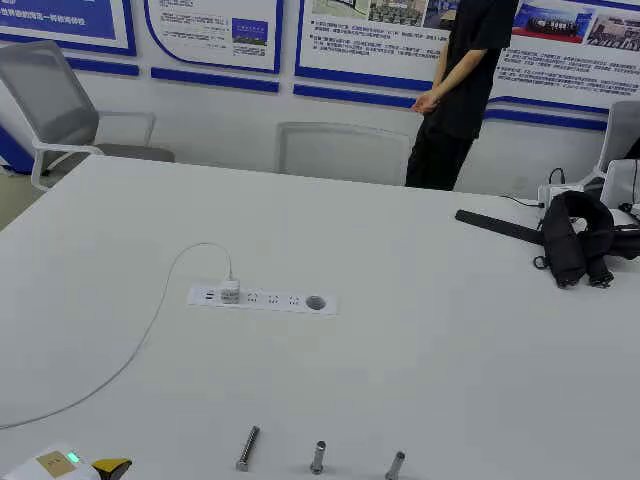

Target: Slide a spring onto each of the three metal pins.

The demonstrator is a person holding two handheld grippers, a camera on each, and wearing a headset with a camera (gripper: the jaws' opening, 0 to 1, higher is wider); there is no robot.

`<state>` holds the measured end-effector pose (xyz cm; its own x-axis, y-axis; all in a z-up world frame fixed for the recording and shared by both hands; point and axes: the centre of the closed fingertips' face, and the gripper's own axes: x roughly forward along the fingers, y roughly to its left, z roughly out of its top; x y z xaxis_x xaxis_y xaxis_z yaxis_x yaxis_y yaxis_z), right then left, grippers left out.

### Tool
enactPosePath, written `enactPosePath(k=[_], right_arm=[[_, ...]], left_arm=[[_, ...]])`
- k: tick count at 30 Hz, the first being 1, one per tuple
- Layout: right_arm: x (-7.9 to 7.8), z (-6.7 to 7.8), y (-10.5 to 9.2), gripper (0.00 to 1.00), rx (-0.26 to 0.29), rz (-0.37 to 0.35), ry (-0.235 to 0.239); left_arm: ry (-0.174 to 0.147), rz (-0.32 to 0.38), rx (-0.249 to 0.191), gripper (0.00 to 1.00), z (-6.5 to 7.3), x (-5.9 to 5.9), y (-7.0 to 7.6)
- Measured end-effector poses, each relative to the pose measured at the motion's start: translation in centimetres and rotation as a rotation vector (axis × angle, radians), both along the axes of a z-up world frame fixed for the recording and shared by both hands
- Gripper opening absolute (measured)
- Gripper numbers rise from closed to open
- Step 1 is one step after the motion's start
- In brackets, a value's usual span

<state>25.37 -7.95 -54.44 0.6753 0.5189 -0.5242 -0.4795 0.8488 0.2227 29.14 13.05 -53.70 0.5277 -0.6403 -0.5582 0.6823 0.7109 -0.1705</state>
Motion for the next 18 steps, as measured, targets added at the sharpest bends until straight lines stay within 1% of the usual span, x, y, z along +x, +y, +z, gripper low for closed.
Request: enactPosePath(k=[7, 18], right_arm=[[-0.17, -0.13, -0.29, 0.95, -0.006, 0.0, 0.005], [-0.35, -0.39, 0.2, 0.96, -0.006, 0.006, 0.016]], left_arm=[[-0.002, -0.001, 0.003, 0.97, -0.02, 0.08, 0.01], [0.002, 0.001, 0.001, 0.98, -0.1, 0.14, 0.39]])
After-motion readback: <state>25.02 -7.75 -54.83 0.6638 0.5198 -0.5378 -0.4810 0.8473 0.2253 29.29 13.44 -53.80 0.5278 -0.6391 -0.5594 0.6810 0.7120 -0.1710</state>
